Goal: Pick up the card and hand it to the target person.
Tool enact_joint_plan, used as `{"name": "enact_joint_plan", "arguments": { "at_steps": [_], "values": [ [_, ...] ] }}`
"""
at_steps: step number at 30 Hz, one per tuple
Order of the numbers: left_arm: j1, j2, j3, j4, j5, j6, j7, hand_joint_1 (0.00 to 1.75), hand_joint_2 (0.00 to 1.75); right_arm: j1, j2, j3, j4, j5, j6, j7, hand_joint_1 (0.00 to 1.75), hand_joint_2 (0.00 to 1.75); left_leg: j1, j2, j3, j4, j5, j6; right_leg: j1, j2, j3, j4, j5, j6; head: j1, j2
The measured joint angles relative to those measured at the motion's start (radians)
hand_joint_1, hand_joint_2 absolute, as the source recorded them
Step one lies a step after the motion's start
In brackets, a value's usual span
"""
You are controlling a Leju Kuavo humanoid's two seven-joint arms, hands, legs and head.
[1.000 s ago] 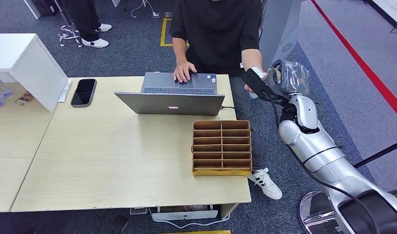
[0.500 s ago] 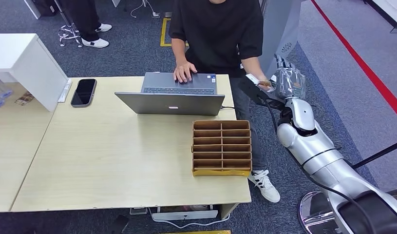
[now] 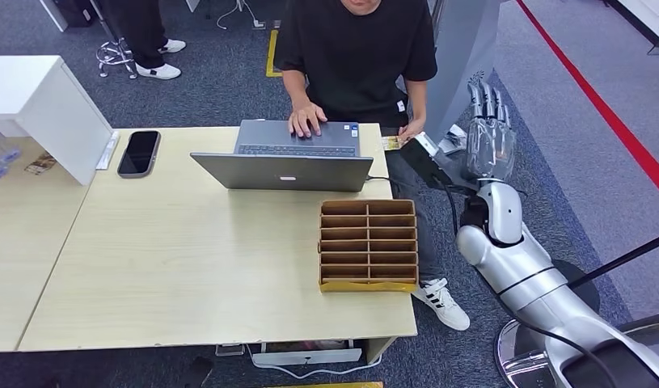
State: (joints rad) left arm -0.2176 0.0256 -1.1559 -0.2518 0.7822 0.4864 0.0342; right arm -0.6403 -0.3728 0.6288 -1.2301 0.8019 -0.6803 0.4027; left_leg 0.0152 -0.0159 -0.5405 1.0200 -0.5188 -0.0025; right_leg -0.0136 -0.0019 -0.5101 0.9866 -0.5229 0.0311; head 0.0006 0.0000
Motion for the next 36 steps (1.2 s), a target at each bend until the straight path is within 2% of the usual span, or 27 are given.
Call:
{"name": "enact_joint_plan", "arguments": {
  "at_steps": [4,9,17,24,36],
  "values": [
    [0.007,0.0,0.0,0.0,0.013,0.008,-0.011,0.0,0.0,0.103,0.043,-0.07,-0.095,0.0,-0.021,-0.146,0.0,1.75,0.0,0.0,0.0,0.0,0.0,0.0,0.0,0.0,0.0,0.0,0.0,0.0,0.0,0.0],
    [0.023,0.0,0.001,0.0,0.04,0.023,-0.034,0.0,0.0,0.272,0.141,-0.163,-0.216,-0.118,-0.021,-0.364,0.0,1.75,0.001,-0.001,0.0,-0.001,0.0,0.0,0.001,-0.001,0.0,0.0,0.0,0.0,0.0,0.0],
    [0.046,0.0,0.003,0.0,0.066,0.037,-0.052,0.0,0.0,0.461,0.279,-0.259,-0.297,-0.245,-0.02,-0.539,0.0,1.75,0.001,0.0,0.0,-0.001,0.0,0.0,0.0,0.0,0.0,0.0,0.0,0.0,0.0,0.0],
    [0.056,0.001,0.004,0.0,0.088,0.045,-0.063,0.0,0.0,0.56,0.379,-0.288,-0.296,-0.319,-0.019,-0.584,0.0,1.75,0.001,0.0,0.0,-0.001,0.0,0.0,0.0,0.0,0.0,0.0,0.0,0.0,0.0,0.0],
    [0.058,0.001,0.004,0.0,0.095,0.05,-0.065,0.0,0.0,0.587,0.453,-0.291,-0.26,-0.346,-0.018,-0.596,0.0,1.75,0.0,0.0,0.0,-0.001,0.0,0.0,0.0,0.0,0.0,0.0,0.0,0.0,0.0,0.0]
  ]
}}
